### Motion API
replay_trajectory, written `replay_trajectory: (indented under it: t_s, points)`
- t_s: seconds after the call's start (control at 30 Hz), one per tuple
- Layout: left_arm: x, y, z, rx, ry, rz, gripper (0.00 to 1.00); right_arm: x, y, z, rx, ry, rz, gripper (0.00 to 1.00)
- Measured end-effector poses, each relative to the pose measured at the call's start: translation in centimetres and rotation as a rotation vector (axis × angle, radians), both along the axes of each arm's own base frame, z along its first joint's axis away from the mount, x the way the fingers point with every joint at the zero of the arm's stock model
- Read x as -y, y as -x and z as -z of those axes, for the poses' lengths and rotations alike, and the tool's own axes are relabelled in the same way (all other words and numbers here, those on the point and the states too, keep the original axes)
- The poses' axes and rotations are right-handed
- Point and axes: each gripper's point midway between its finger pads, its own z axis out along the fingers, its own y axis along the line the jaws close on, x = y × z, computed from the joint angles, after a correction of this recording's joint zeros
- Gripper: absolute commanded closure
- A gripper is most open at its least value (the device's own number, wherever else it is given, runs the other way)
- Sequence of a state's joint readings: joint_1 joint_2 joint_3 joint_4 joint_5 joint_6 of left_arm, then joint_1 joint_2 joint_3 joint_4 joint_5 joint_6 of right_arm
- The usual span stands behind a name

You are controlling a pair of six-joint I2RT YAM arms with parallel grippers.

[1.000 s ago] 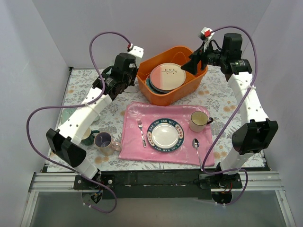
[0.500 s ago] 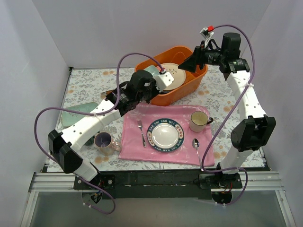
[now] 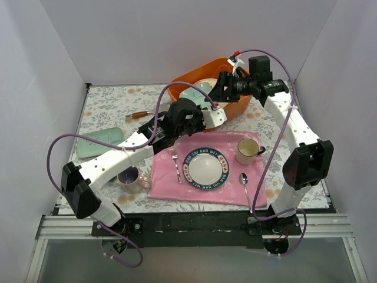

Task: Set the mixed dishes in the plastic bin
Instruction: Pick up the plate at the center of the board.

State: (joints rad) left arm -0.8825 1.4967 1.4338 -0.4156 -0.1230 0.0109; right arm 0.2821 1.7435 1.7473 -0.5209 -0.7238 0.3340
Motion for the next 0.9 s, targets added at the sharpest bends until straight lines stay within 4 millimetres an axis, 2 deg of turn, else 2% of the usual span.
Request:
replay_trajectory:
  t_s: [0.23, 0.3, 0.33, 0.5, 0.53, 0.6, 0.63, 0.7, 0.73, 0.87, 0.9]
  points:
    - [1.0, 0.5, -0.6, 0.034, 0.003, 0.034, 1.0, 0.1, 0.4, 2.7, -0.106, 0.054, 0.072, 0.25]
    - [1.1, 0.6, -0.7, 0.04, 0.0, 0.038, 1.0, 0.2, 0.4, 3.0, -0.133, 0.059, 0.091, 0.28]
    - [1.2, 0.6, -0.7, 0.043, -0.002, 0.039, 1.0, 0.3, 0.4, 3.0, -0.142, 0.056, 0.099, 0.34]
    - [1.3, 0.9, -0.5, 0.045, -0.015, 0.043, 1.0, 0.2, 0.4, 2.9, -0.162, 0.05, 0.12, 0.48]
    - [1.3, 0.9, -0.4, 0.047, -0.018, 0.044, 1.0, 0.2, 0.4, 2.9, -0.164, 0.048, 0.121, 0.59]
    - [1.3, 1.0, -0.2, 0.047, -0.025, 0.049, 1.0, 0.1, 0.4, 2.8, -0.17, 0.04, 0.122, 0.68]
    - [1.4, 1.1, 0.0, 0.048, -0.027, 0.053, 1.0, 0.1, 0.4, 2.8, -0.176, 0.039, 0.129, 0.81]
    - [1.6, 1.3, 0.1, 0.052, -0.035, 0.063, 1.0, 0.0, 0.4, 3.0, -0.194, 0.039, 0.143, 0.87]
    - [1.9, 1.5, 0.1, 0.054, -0.037, 0.074, 1.0, -0.2, 0.4, 2.9, -0.203, 0.024, 0.14, 0.98]
    - [2.3, 2.0, 0.2, 0.066, -0.041, 0.087, 1.0, -0.4, 0.7, 2.8, -0.259, -0.012, 0.153, 0.99]
    - [2.3, 2.0, 0.2, 0.066, -0.04, 0.086, 0.93, -0.3, 0.7, 2.9, -0.27, -0.016, 0.158, 0.99]
